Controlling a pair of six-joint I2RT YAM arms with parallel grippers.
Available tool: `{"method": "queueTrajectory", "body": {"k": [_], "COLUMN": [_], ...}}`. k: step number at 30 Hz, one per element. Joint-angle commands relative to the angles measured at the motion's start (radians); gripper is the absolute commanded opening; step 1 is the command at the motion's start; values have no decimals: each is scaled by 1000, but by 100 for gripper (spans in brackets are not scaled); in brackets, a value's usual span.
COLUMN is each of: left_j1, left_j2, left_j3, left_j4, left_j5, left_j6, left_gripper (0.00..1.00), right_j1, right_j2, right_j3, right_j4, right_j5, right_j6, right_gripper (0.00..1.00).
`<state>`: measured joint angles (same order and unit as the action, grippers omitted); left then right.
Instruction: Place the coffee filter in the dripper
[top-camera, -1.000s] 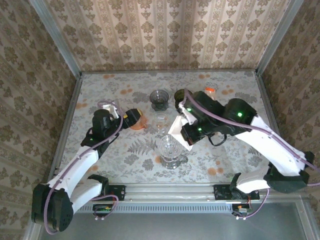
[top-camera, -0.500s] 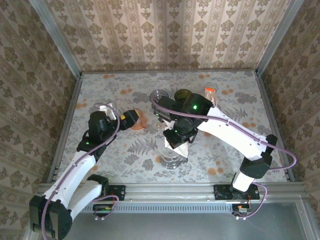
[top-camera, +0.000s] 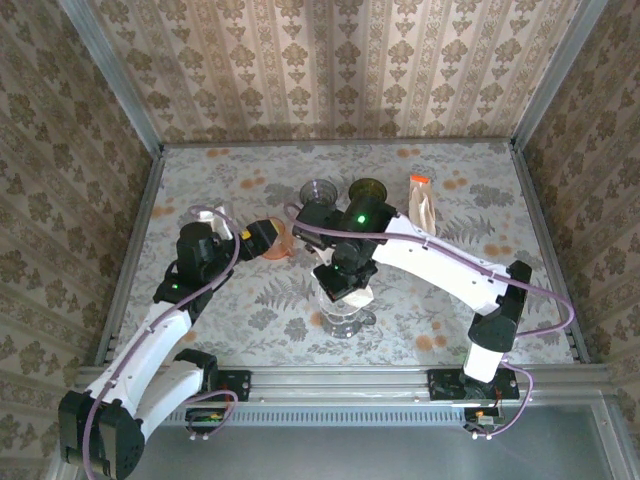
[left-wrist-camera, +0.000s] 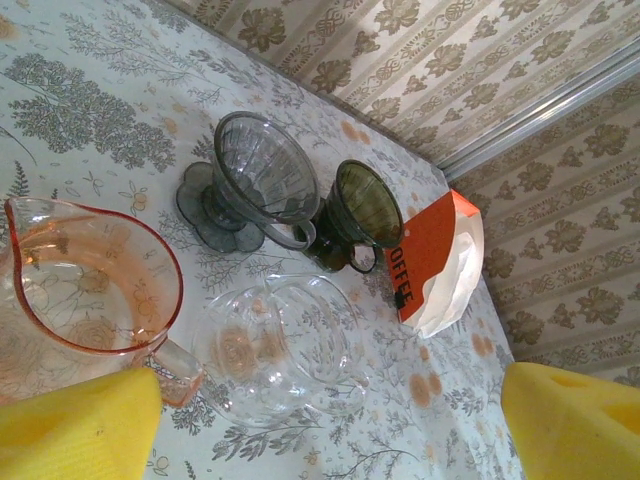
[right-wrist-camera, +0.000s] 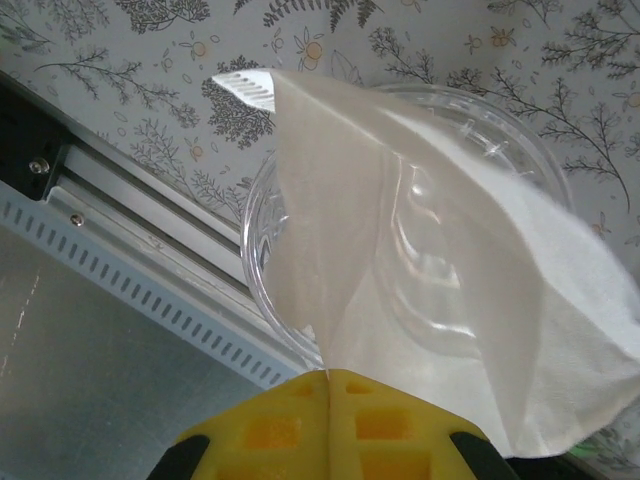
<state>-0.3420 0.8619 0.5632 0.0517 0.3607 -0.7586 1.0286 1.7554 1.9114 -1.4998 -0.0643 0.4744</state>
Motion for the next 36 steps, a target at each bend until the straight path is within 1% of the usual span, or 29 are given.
{"method": "queueTrajectory", "body": {"k": [1, 9, 14, 15, 19, 22, 23, 24, 26, 29, 31, 32, 36], "left_j1": [-8, -7, -9, -9, -15, -35, -48, -61, -90, -109, -109, -138, -163], "left_j2": [-10, -7, -6, -4, 9, 18, 21, 22, 28, 35, 43, 48, 69], "left_j3": [-2, -2, 0, 1, 35, 44, 46, 46, 52, 58, 56, 55, 59], "left_j4": [18, 23, 16, 12, -63, -92, -94, -95, -107, -122, -118, -108, -82], "left_j5": [21, 37, 77, 93, 169, 214, 224, 232, 236, 239, 250, 261, 274], "left_j6": [6, -2, -6, -5, 19, 20, 15, 12, 8, 10, -2, -9, -24], "left_gripper": [89, 89, 88, 86, 67, 57, 56, 56, 56, 56, 55, 54, 53], "right_j1": [7, 4, 2, 2, 2, 2, 2, 2, 2, 2, 2, 2, 2], "right_j2": [7, -11, -25, -26, -40, -58, -64, -69, -82, -111, -129, -141, -196], "right_j3": [-50, -123, -153, -159, -186, -199, -202, -205, -211, -227, -239, -247, -289], "right_j4": [47, 94, 122, 125, 155, 183, 191, 196, 212, 243, 257, 268, 319], "right_j5": [-25, -20, -14, -13, -14, -12, -14, -13, -10, -8, -7, -8, -13], "right_j6": [4, 9, 12, 12, 12, 11, 10, 10, 6, 0, -3, -7, -14], "right_gripper": [0, 0, 0, 0, 0, 8, 11, 15, 27, 37, 41, 45, 52]}}
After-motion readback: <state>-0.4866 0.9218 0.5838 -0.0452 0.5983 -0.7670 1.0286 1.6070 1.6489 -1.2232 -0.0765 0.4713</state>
